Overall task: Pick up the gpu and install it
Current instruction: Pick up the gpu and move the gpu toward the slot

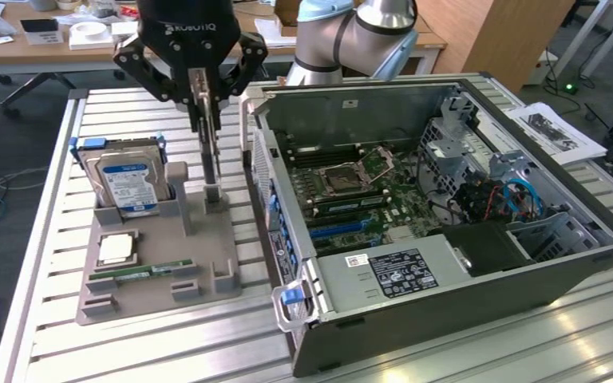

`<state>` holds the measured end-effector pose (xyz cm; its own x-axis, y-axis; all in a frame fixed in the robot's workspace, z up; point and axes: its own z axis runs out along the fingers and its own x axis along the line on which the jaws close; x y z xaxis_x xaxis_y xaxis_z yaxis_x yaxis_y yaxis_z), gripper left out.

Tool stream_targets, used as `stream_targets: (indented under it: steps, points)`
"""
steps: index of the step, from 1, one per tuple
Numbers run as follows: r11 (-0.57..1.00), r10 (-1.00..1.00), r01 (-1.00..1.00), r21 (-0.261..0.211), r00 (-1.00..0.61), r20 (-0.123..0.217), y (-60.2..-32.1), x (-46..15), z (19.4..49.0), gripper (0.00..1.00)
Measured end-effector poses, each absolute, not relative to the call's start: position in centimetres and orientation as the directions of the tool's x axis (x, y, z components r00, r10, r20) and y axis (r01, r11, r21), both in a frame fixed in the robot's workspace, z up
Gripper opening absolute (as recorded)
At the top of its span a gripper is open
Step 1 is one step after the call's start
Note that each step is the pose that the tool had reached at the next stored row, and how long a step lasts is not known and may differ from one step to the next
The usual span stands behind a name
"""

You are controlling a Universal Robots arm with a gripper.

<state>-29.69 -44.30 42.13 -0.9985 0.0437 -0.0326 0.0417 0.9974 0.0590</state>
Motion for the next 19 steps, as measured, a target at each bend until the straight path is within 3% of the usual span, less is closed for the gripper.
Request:
stream_targets:
  steps: [19]
  points:
    - [0.997,0.044,0.042,0.061,-0.999,-0.033,-44.3,-28.3,42.3,0.27]
